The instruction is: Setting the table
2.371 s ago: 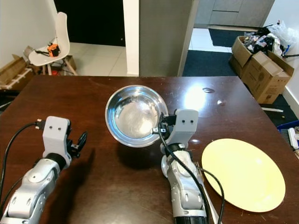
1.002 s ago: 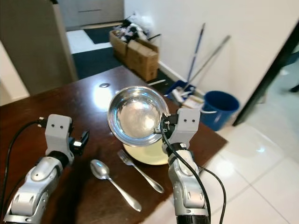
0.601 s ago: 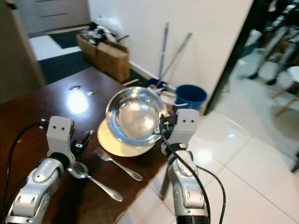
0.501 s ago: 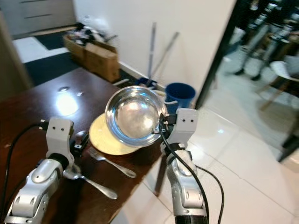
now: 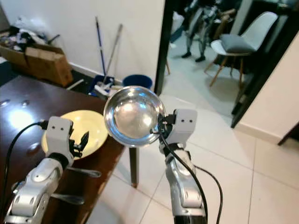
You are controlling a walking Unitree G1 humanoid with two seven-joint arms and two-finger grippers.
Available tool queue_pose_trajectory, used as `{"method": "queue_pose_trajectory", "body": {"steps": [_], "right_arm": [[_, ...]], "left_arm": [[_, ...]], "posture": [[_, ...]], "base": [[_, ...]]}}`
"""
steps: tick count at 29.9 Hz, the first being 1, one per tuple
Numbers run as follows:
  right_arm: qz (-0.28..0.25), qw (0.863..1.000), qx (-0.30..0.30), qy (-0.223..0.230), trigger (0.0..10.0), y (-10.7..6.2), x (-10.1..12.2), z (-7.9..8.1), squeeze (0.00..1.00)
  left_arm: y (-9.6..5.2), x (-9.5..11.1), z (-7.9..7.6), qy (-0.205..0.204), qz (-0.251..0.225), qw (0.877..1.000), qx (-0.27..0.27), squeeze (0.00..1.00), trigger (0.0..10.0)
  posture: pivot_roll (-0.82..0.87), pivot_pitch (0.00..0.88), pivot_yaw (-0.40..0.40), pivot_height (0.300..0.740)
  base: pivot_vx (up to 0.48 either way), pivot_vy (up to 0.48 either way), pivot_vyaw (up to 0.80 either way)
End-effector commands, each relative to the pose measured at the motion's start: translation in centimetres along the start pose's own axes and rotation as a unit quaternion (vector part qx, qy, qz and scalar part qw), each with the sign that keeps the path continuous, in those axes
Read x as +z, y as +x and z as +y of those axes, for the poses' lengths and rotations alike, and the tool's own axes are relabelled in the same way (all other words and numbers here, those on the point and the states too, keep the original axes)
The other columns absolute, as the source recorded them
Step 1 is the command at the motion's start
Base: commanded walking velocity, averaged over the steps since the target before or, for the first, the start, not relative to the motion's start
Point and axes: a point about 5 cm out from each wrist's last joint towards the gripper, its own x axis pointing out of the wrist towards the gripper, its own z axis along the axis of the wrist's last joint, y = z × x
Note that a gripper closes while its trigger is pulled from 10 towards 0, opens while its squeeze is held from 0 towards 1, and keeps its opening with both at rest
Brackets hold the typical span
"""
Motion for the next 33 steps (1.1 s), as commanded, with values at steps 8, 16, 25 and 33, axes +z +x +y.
{"method": "queue_pose_trajectory", "body": {"steps": [8, 16, 25, 33], "right_arm": [[-0.007, 1.000, 0.001, 0.007, 10.0, 0.01, 0.29, 0.14, 0.00], [-0.006, 1.000, 0.001, 0.007, 10.0, 0.00, 0.29, 0.14, 0.00], [-0.007, 1.000, 0.001, 0.007, 10.0, 0.04, 0.36, 0.18, 0.00], [-0.007, 1.000, 0.000, 0.008, 10.0, 0.07, 0.36, 0.20, 0.00]], "left_arm": [[-0.21, -0.33, 0.27, 0.003, 0.008, 1.000, 0.004, 0.00, 10.0], [-0.23, -0.43, 0.16, -0.006, 0.010, 1.000, 0.001, 0.00, 10.0], [-0.15, -0.26, -0.05, -0.026, 0.008, 1.000, -0.004, 0.00, 10.0], [0.05, -0.18, 0.39, -0.024, 0.010, 1.000, 0.008, 0.00, 10.0]], "posture": [[-0.02, 0.000, 0.082, 0.740], [-0.02, 0.000, 0.082, 0.740], [-0.02, 0.000, 0.082, 0.740], [-0.02, 0.000, 0.083, 0.740]], "base": [[0.000, 0.000, -0.80], [0.000, 0.000, -0.80], [0.000, 0.000, -0.80], [0.000, 0.000, -0.80]]}}
